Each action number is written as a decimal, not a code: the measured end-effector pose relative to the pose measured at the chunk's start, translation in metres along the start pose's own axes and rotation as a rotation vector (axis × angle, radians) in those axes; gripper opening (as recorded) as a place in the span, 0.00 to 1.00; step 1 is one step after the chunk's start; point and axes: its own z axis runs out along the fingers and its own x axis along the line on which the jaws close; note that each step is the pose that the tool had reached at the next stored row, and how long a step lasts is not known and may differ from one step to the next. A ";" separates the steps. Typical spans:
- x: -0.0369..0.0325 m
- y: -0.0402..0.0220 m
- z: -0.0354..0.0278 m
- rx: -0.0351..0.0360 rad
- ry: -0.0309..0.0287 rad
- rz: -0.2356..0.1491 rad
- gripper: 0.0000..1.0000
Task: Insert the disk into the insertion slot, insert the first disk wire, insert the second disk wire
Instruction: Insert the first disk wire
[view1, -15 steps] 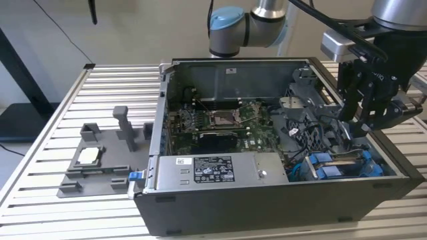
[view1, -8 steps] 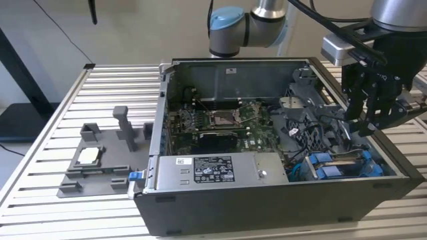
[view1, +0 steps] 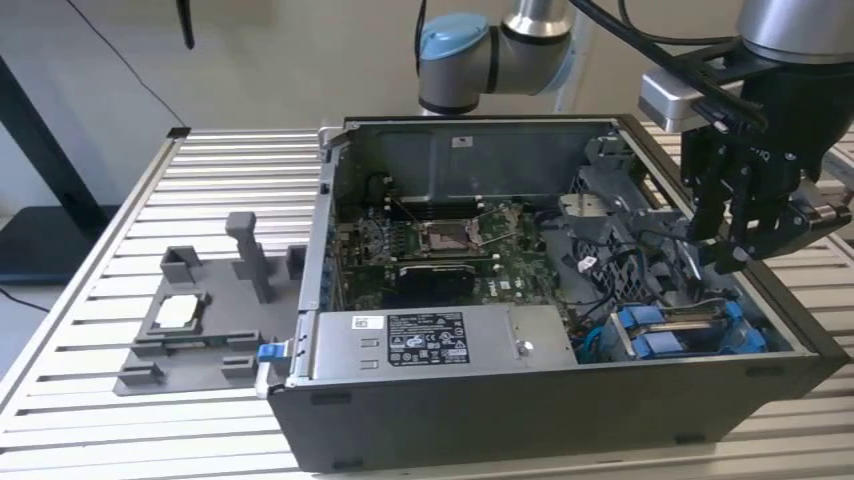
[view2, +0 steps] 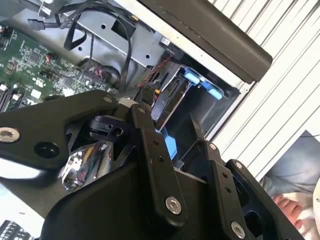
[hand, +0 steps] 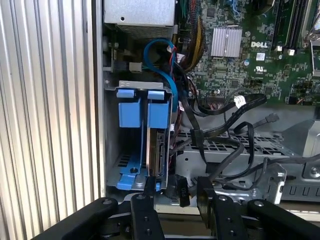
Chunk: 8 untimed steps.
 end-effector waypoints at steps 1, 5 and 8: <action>0.0000 0.0000 0.0000 0.0000 0.0000 0.000 0.46; 0.0000 0.0000 0.0001 0.0001 -0.0001 0.000 0.46; 0.0000 0.0000 0.0001 0.0000 -0.0001 0.000 0.44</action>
